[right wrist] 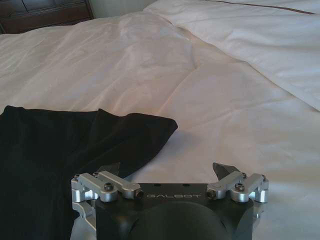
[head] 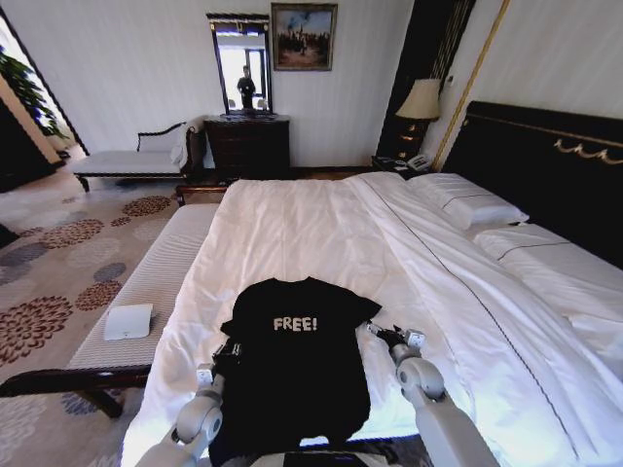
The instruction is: Fold the clothes on the bed.
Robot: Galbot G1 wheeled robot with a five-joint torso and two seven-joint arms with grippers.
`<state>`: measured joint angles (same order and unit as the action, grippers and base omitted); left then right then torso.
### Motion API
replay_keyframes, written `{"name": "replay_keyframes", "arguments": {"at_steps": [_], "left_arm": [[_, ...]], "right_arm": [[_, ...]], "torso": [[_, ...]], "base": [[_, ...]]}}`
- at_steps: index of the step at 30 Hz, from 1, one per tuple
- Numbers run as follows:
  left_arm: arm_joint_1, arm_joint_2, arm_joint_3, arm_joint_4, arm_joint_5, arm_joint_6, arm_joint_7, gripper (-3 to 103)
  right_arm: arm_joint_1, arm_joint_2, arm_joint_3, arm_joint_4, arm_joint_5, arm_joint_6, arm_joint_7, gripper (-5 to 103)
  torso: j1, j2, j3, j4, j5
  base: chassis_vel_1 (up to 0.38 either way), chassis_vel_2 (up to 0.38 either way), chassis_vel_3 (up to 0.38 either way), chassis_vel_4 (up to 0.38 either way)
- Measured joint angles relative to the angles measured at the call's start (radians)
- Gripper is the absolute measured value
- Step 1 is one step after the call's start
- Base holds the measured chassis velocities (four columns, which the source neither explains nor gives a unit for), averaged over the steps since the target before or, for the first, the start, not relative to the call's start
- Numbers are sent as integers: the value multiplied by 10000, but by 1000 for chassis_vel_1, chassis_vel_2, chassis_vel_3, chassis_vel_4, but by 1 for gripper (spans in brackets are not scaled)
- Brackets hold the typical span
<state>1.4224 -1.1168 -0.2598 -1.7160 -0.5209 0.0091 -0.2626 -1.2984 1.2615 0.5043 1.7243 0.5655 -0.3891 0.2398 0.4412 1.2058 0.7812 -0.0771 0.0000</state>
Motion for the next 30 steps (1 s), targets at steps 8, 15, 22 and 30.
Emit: {"name": "replay_keyframes", "arguments": {"at_steps": [8,15,22,30], "left_arm": [[33,-7,-85,-80,-6,-6,5,0],[-212,105,-215,-188,-208,17,-15,0],[-1409,915,-616,-432,-1472,403,-310,0],[-2282,1623,-895,426,-2446,631,-342,0]], "right_arm": [[-58,7,11,43,0,-1,7,100],[-106,6,37,104,2,-1,9,100],[-173,40,30,188,-4,7,11,100],[-172,100,-46,315,-5,8,12,100]], "torso": [[0,0,0,0,0],[0,0,0,1,-1],[0,0,0,-1,1],[0,0,0,1,-2]], "base": [[0,0,0,0],[0,0,0,0],[0,0,0,0],[0,0,0,0]]}}
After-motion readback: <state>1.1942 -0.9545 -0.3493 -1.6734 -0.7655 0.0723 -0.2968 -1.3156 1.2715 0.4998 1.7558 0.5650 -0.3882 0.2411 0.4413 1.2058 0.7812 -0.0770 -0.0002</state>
